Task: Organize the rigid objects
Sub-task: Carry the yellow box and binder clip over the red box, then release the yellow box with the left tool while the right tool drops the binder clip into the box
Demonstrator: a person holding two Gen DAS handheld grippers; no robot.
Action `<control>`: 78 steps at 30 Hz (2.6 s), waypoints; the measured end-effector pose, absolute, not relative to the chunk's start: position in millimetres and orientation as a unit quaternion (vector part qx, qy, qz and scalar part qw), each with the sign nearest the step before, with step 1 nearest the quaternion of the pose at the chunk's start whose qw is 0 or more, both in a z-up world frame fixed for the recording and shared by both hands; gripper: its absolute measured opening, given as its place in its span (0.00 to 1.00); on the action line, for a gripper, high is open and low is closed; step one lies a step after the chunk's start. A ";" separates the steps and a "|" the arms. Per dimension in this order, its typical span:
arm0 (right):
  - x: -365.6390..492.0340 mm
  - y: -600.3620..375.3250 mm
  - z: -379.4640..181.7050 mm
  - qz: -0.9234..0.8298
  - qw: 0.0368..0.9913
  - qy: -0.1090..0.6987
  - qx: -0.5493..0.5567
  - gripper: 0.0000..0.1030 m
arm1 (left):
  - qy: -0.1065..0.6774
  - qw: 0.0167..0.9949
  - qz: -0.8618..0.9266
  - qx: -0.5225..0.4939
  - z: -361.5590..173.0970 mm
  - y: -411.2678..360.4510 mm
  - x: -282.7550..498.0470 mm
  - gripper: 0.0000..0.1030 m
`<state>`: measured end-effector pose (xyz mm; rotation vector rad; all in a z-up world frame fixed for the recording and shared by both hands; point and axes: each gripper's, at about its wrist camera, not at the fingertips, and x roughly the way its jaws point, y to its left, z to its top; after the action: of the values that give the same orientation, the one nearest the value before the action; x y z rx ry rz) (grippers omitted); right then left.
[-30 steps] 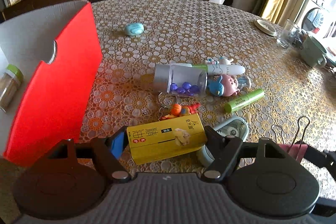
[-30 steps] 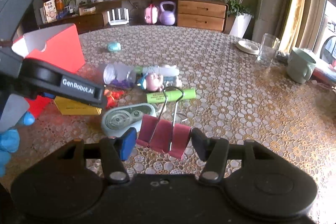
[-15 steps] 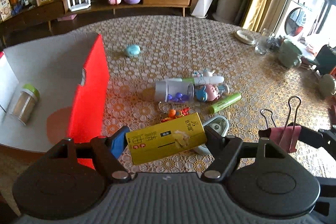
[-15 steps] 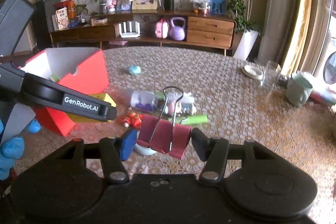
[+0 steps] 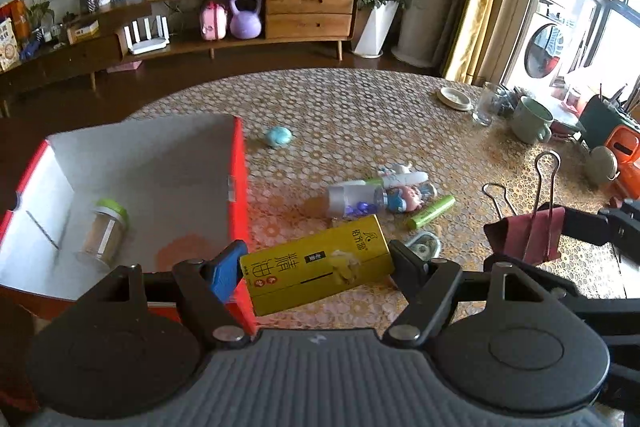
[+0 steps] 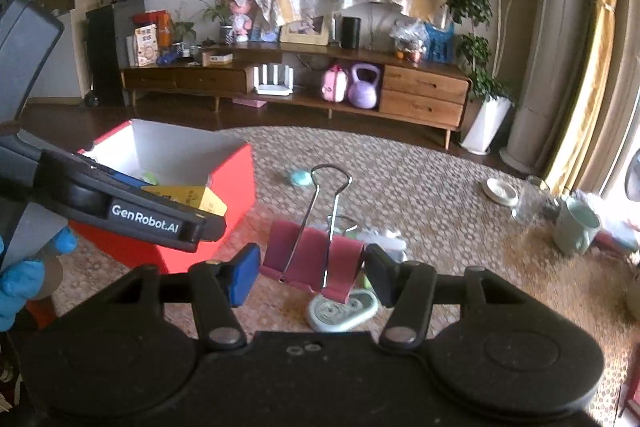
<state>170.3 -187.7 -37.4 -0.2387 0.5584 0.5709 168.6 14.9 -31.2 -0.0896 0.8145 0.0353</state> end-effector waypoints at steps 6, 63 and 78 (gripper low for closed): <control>166.1 -158.5 -24.2 0.299 0.909 0.260 -0.125 0.55 | 0.393 0.918 0.028 -0.047 -19.9 49.5 156.1 0.74; 261.7 71.6 -120.3 0.355 0.813 0.398 -0.234 0.55 | 0.479 0.867 0.139 0.019 -99.0 226.4 274.0 0.74; 253.2 74.7 -124.1 0.353 0.803 0.400 -0.265 0.54 | 0.496 0.858 0.136 0.009 -110.0 228.6 287.1 0.74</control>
<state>253.2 74.7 -124.1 -0.5686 0.8571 0.7566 287.1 228.6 -110.0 0.0185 1.0410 0.2848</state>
